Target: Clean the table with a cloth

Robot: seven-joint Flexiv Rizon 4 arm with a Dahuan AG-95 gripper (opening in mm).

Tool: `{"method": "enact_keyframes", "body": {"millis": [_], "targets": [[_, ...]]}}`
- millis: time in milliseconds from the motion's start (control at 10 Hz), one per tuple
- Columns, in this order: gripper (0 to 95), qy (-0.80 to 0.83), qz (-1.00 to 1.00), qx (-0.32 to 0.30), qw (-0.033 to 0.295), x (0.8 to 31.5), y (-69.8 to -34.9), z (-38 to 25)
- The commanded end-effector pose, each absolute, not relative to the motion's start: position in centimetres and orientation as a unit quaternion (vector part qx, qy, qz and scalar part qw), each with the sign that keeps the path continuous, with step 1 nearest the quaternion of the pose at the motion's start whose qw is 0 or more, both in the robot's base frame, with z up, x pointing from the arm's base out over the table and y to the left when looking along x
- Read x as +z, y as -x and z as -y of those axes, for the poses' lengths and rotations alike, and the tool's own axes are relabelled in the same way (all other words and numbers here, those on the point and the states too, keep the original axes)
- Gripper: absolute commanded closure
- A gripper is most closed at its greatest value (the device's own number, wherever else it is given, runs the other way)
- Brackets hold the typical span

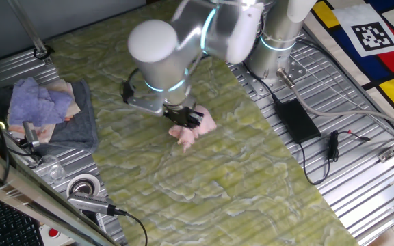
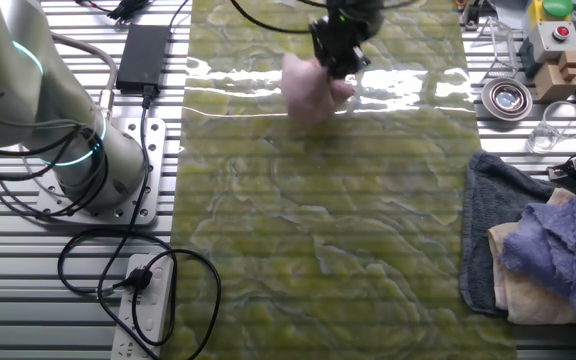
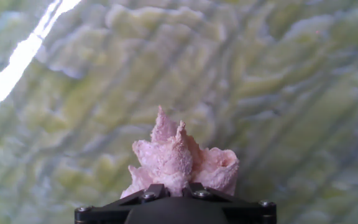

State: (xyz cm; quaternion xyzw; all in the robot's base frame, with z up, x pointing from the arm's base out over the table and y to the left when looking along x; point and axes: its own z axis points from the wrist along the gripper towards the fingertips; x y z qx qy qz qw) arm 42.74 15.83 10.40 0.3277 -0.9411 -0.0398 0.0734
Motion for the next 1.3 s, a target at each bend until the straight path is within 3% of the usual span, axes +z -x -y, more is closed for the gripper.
{"method": "enact_keyframes", "body": {"millis": [100, 400, 1100, 1200, 1300], "targets": [[76.0, -0.029, 0.998, -0.043, 0.039, 10.1, -40.2, -20.4], [19.0, -0.05, 0.997, -0.051, 0.038, 10.0, -40.2, -20.4], [19.0, -0.049, 0.997, -0.047, 0.04, 10.0, -40.2, -20.3], [76.0, -0.049, 0.997, -0.034, 0.046, 10.1, -40.6, -19.8], [95.0, -0.073, 0.996, -0.026, 0.052, 10.2, -41.1, -19.0]]}}
